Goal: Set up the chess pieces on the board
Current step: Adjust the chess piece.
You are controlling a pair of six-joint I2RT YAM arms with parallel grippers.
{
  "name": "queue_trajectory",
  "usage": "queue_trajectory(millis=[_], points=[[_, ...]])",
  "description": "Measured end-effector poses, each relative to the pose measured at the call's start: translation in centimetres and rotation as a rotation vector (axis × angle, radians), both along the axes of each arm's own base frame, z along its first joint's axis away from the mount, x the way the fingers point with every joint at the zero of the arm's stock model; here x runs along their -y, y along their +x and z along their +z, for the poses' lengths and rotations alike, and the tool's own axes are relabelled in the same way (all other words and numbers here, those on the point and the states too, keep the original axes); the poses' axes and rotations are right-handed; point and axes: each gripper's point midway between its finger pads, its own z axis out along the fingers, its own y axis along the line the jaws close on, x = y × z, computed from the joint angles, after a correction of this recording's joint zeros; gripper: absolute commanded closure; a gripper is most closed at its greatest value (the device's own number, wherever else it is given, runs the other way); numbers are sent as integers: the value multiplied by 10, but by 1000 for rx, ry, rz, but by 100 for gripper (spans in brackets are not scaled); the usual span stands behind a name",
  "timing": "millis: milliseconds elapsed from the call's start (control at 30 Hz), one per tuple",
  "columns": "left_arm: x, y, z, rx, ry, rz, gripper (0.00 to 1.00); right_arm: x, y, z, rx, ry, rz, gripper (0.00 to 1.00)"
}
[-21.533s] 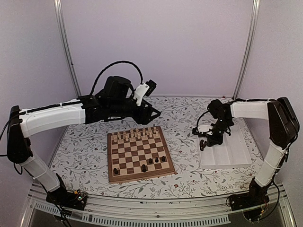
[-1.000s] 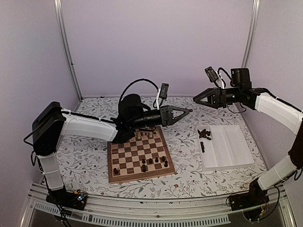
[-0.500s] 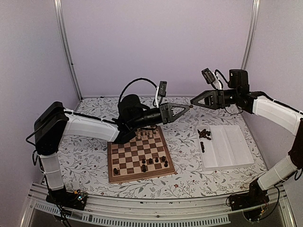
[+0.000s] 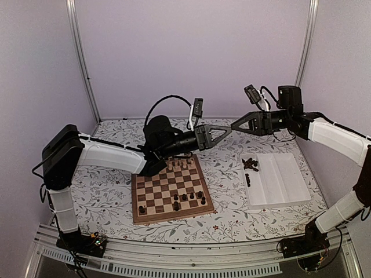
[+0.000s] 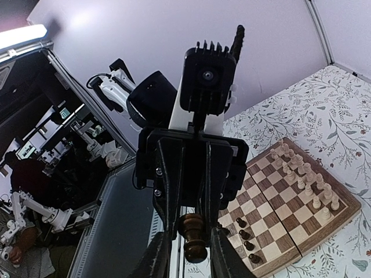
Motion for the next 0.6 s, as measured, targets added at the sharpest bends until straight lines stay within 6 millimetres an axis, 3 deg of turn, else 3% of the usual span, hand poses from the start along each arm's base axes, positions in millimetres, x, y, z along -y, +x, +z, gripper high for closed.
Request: queue_trajectory(millis=[233,433,500,600], points=[[-1,1,3,3,-13,5,93,0,1,-2,3,-6,-8,80],[-1,1,4,0,-19,8,92,0,1,-3,4,-8,-7,92],[-1,1,5,-3,-20,7,88,0,1,-3,5,-8,-7,95],[-1,1,4,-8,-18,6,74,0,1,-3,10,-9,-7,97]])
